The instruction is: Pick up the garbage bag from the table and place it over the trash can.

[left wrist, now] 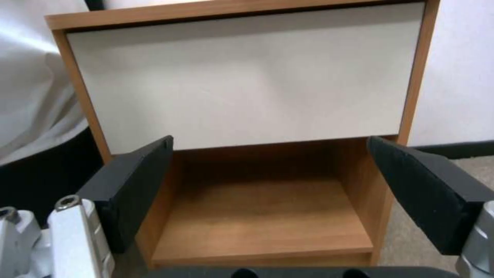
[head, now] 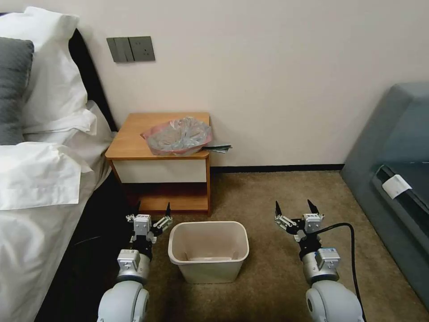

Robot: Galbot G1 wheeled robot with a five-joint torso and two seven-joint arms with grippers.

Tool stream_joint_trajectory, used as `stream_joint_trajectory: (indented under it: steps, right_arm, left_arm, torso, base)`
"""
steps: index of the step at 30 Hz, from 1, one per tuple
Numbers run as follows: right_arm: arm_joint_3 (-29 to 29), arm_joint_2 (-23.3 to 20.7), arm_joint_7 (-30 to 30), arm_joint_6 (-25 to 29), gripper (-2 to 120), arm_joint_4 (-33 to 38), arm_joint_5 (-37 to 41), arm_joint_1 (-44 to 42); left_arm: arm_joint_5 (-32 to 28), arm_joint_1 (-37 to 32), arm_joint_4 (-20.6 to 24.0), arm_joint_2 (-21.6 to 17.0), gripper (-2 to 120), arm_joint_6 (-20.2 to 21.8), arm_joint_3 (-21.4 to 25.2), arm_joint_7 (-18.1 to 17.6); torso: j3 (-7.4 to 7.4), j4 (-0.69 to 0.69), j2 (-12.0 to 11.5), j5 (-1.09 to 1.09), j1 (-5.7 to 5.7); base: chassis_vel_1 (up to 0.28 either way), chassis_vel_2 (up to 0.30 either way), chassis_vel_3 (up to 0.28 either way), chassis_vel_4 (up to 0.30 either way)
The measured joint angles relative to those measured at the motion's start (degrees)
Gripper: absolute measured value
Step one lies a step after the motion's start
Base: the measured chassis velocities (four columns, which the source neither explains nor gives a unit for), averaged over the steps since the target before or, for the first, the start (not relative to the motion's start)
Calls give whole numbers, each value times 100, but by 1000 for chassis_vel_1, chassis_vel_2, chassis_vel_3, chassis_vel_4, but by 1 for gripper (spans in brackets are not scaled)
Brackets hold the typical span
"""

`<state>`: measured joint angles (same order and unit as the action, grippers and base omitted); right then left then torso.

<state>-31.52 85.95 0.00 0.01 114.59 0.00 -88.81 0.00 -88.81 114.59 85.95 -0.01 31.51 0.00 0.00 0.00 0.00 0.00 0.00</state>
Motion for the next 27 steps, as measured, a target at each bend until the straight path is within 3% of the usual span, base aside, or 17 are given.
stream_joint_trajectory:
  steps: [22, 25, 27]
  right_arm:
    - [23, -28, 1, 31, 100, -13, 8, 7]
    - [232, -254, -28, 330, 100, -101, 103, 76]
    - [585, -642, -115, 835, 100, -245, 268, 194]
  left_arm:
    - [-28, -4, 0, -8, 95, -22, 19, 0]
    - [-247, -41, -49, -68, 95, -213, 152, 4]
    - [-678, -127, -166, -193, 94, -591, 431, 25]
  torso:
    - [0, 0, 0, 0, 0]
    - [0, -2, 0, -2, 0]
    - [0, 3, 0, -2, 0]
  base:
    - [0, 0, 0, 0]
    - [0, 0, 0, 0]
    - [0, 0, 0, 0]
